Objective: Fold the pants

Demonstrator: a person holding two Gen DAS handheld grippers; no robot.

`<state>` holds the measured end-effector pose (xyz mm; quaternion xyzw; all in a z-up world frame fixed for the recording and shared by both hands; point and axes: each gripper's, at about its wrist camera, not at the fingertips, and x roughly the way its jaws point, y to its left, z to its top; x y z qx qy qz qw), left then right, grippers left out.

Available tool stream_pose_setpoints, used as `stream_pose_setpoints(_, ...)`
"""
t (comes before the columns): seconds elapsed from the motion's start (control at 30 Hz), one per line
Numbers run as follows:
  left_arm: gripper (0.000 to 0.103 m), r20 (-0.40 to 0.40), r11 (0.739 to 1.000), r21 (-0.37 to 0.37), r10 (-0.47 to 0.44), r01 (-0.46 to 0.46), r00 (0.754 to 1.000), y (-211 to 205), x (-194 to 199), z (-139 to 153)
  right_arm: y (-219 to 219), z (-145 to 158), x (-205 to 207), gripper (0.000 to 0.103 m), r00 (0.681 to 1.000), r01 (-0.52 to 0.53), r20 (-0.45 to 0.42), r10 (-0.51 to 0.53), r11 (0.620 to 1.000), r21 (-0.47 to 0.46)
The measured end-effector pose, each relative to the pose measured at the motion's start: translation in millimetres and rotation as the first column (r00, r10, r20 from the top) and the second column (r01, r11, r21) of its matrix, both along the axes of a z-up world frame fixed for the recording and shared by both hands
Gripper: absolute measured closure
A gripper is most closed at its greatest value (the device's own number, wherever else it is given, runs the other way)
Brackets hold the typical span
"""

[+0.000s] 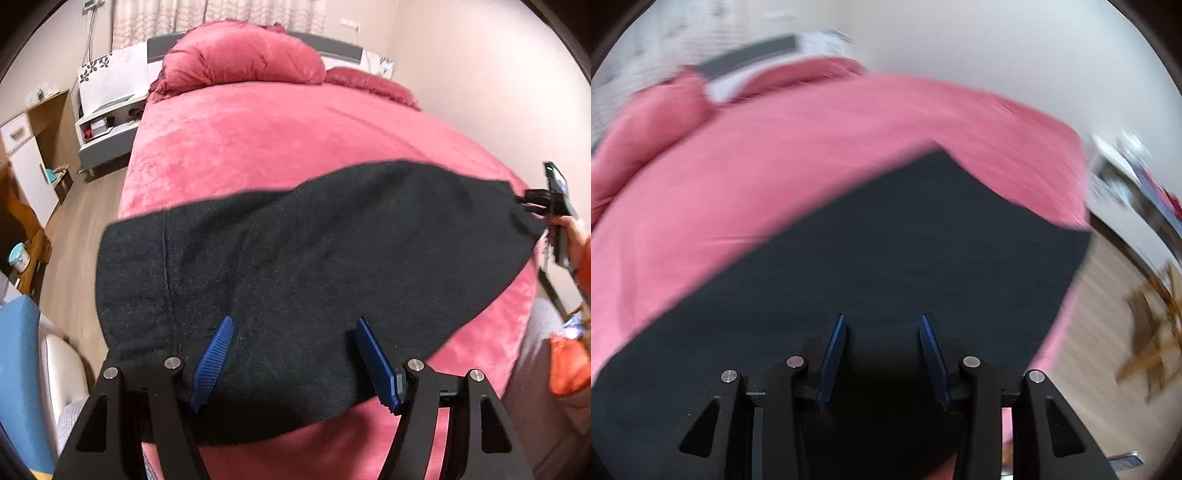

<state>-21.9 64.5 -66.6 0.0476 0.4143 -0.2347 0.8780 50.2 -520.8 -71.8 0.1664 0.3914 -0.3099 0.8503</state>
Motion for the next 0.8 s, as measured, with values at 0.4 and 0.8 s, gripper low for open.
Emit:
stream_pose_setpoints(0.4,0.028,-0.039,0.948,-0.297,-0.132,0.115,0.990,-90.6,81.3,13.3,227.0,25.9,121.9,0.060,0.709,-0.704,0.088,0.699,0.697,0.138)
stream_pose_setpoints(0.8,0.021,-0.017,0.943,-0.229,-0.250,0.240,0.968,-119.9,51.4,-41.1,218.1,-24.2,109.7,0.060,0.548,-0.777,0.052,0.835,0.485,0.402)
